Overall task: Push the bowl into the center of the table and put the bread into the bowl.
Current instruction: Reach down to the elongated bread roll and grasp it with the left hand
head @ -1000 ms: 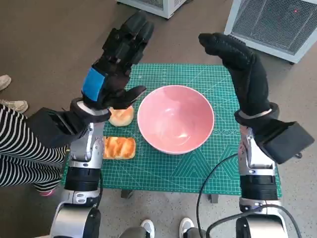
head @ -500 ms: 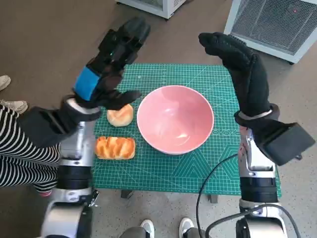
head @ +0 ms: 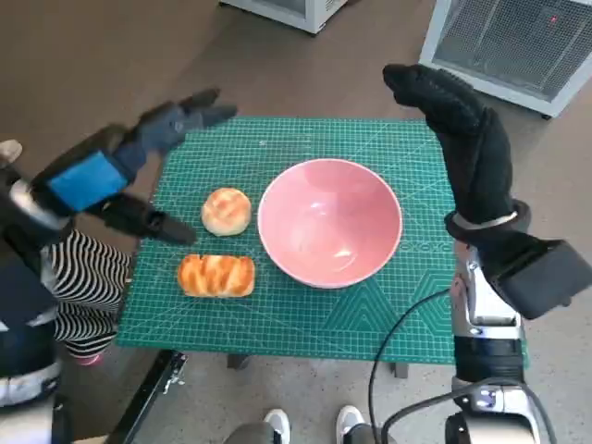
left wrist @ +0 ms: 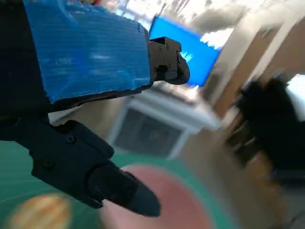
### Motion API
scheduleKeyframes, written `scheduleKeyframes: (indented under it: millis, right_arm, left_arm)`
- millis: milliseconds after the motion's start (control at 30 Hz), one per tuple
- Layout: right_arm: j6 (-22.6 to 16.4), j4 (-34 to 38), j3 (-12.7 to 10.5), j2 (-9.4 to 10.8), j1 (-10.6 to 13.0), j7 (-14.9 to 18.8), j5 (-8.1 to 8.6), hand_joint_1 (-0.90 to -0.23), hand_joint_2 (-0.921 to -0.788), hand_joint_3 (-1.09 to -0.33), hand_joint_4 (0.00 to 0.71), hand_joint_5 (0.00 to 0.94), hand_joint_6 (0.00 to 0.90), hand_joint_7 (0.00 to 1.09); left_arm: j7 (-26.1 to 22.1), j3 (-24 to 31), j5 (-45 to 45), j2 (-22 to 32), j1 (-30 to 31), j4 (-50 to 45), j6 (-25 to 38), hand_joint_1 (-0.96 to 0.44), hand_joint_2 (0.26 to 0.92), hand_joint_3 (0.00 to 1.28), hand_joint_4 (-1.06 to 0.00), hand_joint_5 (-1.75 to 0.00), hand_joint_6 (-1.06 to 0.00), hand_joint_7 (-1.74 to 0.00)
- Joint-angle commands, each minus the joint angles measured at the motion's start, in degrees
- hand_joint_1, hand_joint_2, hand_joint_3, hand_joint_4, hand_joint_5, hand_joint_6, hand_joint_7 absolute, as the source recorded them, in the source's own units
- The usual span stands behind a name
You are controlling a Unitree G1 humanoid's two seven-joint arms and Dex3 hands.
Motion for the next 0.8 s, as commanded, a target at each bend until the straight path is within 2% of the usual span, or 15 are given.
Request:
scheduleKeyframes:
  millis: [33,167,300,567,800]
  right_arm:
    - [0.2,0.7,-0.1,-0.5,1.0,-1.0,-0.8,-0.792,-0.921,-0.726,0.17,0.015,-0.001,0.58]
    - [0.1,0.8,0.1,-0.3,1.0,-1.6,-1.04,-0.789,-0.921,-0.727,0.169,0.013,-0.001,0.58]
    - [0.0,0.9,0.3,-0.1,1.1,-1.9,-1.0,-0.788,-0.921,-0.727,0.169,0.013,-0.001,0.58]
    - [-0.3,1.3,0.3,0.0,1.3,-1.8,-0.43,-0.788,-0.921,-0.728,0.173,0.013,-0.001,0.57]
    - [-0.6,1.8,0.3,0.1,1.5,-1.5,-0.06,-0.789,-0.921,-0.726,0.178,0.014,-0.001,0.57]
  left_arm:
    - [-3.1,-0.1,-2.0,3.1,3.6,-3.8,4.2,-0.04,0.636,0.01,-0.16,0.0,-0.15,-0.41]
    - [-3.9,-0.2,-2.0,4.1,6.8,-6.6,7.2,0.04,0.661,0.01,-0.17,0.0,-0.2,-0.3]
    - [-3.4,-0.6,0.0,4.6,10.1,-9.2,8.3,0.04,0.672,0.01,-0.19,0.0,-0.24,-0.21]
    - [0.9,-2.3,9.2,4.4,15.4,-13.7,9.1,-0.11,0.683,0.0,-0.27,-0.01,-0.32,-0.08]
    - [4.8,-6.1,15.8,2.2,16.6,-11.8,9.3,-0.2,0.698,0.01,-0.32,-0.02,-0.35,-0.05]
